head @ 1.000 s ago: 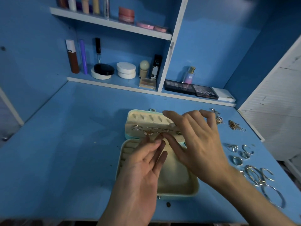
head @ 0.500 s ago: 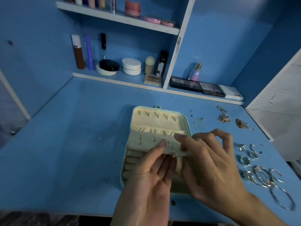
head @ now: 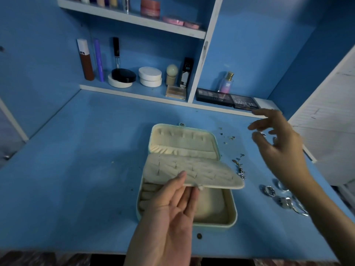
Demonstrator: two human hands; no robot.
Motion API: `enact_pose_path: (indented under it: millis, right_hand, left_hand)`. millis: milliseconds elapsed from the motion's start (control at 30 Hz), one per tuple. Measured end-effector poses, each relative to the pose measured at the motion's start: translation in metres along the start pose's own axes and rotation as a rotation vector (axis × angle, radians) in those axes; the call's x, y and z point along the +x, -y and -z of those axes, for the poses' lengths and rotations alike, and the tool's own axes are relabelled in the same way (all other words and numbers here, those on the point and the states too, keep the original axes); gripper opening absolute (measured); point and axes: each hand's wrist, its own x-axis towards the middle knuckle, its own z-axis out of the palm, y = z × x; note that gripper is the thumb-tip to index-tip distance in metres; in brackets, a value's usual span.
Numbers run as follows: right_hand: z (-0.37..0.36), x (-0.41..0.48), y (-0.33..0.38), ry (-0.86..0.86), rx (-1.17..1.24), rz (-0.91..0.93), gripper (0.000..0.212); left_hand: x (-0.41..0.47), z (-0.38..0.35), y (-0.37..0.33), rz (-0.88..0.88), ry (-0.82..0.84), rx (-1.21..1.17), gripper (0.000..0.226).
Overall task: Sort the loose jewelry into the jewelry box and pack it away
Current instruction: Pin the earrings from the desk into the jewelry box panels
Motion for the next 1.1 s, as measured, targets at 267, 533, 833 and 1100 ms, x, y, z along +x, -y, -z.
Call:
enact_pose_path:
  millis: [267, 533, 833, 1100]
  right_hand:
    - [-0.024, 0.047, -0.076, 0.164, -0.079, -0.295, 0.014]
    - [-0.049, 0.069, -0.082, 0.317, -0.195, -0.223, 0.014]
    - [-0.066, 0.084, -0.077, 0.366, -0.229, -0.219, 0.016]
    - [-0.069, 0.087, -0.080, 0.363, -0.254, -0.211, 0.007]
  left_hand:
    - [0.005, 0.003, 0.003, -0.027, -0.040, 0.018, 0.020]
    - [0.006, 0.005, 0.004, -0.029, -0.029, 0.000, 0.017]
    - [0.005, 0.007, 0.005, -0.023, -0.036, -0.005, 0.020]
    - [0.005, 0.006, 0.005, -0.017, -0.044, -0.005, 0.020]
